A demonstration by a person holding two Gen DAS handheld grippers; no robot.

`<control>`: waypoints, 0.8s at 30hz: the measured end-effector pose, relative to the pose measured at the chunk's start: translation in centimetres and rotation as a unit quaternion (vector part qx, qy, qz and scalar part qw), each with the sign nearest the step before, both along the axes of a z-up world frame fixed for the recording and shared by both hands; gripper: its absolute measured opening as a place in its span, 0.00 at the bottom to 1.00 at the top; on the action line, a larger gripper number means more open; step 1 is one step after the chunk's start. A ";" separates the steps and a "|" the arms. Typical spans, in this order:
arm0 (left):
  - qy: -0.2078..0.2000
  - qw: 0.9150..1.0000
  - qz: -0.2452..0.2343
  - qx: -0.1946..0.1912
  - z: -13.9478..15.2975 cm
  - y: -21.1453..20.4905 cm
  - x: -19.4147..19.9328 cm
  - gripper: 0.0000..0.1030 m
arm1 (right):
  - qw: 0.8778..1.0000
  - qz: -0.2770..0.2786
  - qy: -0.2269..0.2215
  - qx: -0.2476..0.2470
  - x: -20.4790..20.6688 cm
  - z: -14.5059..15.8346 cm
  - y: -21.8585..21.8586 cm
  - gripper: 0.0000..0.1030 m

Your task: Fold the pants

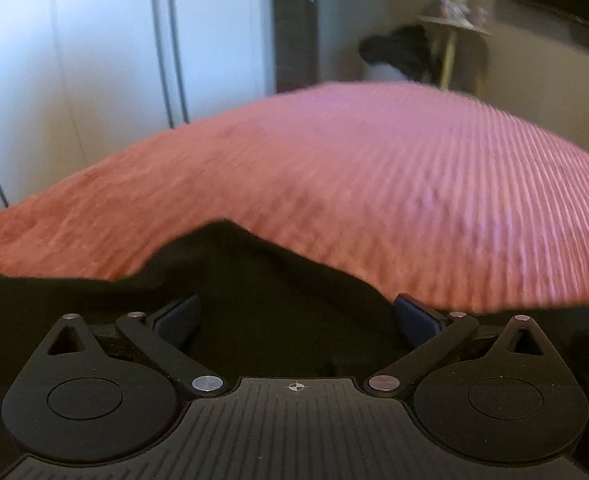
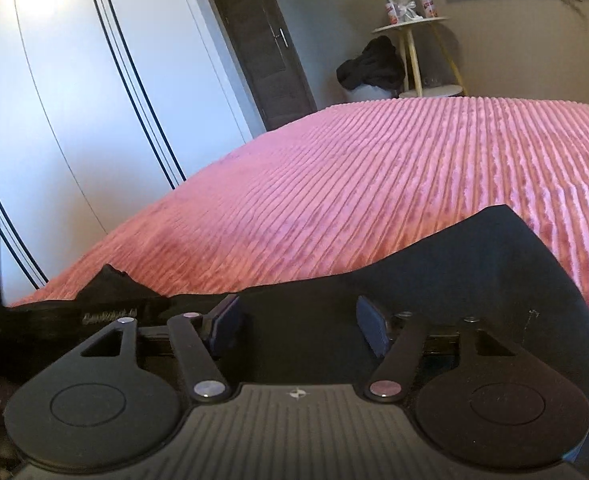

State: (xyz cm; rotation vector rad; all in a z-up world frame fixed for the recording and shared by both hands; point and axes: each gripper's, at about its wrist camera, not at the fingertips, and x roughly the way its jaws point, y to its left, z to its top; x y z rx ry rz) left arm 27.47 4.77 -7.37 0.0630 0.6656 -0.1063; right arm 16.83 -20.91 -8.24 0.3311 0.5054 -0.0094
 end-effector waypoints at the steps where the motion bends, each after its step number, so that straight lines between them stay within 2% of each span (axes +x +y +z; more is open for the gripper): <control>1: 0.002 1.000 0.011 -0.001 0.2 0.1 0.1 1.00 | 1.000 0.003 0.000 -0.004 0.1 0.0 0.1 0.69; 2: 0.001 1.000 0.014 -0.007 0.5 0.2 -0.3 1.00 | 1.000 0.007 0.001 -0.008 0.2 0.1 0.3 0.72; 5: -0.006 1.000 0.022 -0.001 1.8 0.1 -1.9 1.00 | 1.000 0.008 0.002 0.004 0.2 0.2 0.0 0.73; 9: -0.021 0.998 0.032 0.044 2.2 1.4 -3.8 1.00 | 1.000 0.003 0.004 0.017 0.2 0.4 -0.2 0.73; 11: -0.019 0.995 0.062 0.071 1.7 2.7 -3.9 0.94 | 1.000 0.004 0.006 0.017 0.2 0.4 -0.2 0.73; 12: -0.022 0.994 0.074 0.075 1.6 3.5 -3.9 0.92 | 1.000 0.004 0.006 0.023 0.1 0.5 -0.4 0.73; 13: -0.020 0.996 0.070 0.058 1.5 4.8 -3.9 0.91 | 1.000 0.004 0.007 0.031 0.1 0.5 -0.6 0.73; 14: -0.012 0.997 0.067 0.040 1.7 5.6 -4.1 0.85 | 0.999 0.004 0.007 0.037 0.1 0.5 -0.7 0.73; 15: -0.011 0.997 0.070 0.034 2.1 6.2 -4.3 0.71 | 0.999 0.004 0.008 0.041 0.2 0.6 -0.8 0.73; 17: -0.011 0.996 0.084 0.033 2.7 7.1 -4.7 0.55 | 0.999 0.003 0.008 0.041 0.2 0.5 -0.8 0.73; 19: -0.006 0.996 0.092 0.002 3.0 8.3 -5.1 0.51 | 0.999 0.003 0.010 0.035 0.2 0.6 -0.6 0.73; 20: -0.004 0.995 0.095 -0.007 3.3 8.6 -5.3 0.55 | 0.999 0.003 0.010 0.034 0.2 0.6 -0.5 0.73; 21: -0.004 0.995 0.098 -0.012 3.6 8.7 -5.7 0.74 | 0.999 0.002 0.010 0.036 0.2 0.6 -0.6 0.73; 23: -0.018 0.995 0.100 0.002 3.9 8.1 -6.3 0.98 | 0.999 -0.001 0.009 0.039 0.2 0.5 -0.7 0.73; 24: -0.030 0.995 0.099 0.017 3.8 7.4 -5.8 0.97 | 0.999 -0.001 0.009 0.038 0.3 0.5 -0.6 0.73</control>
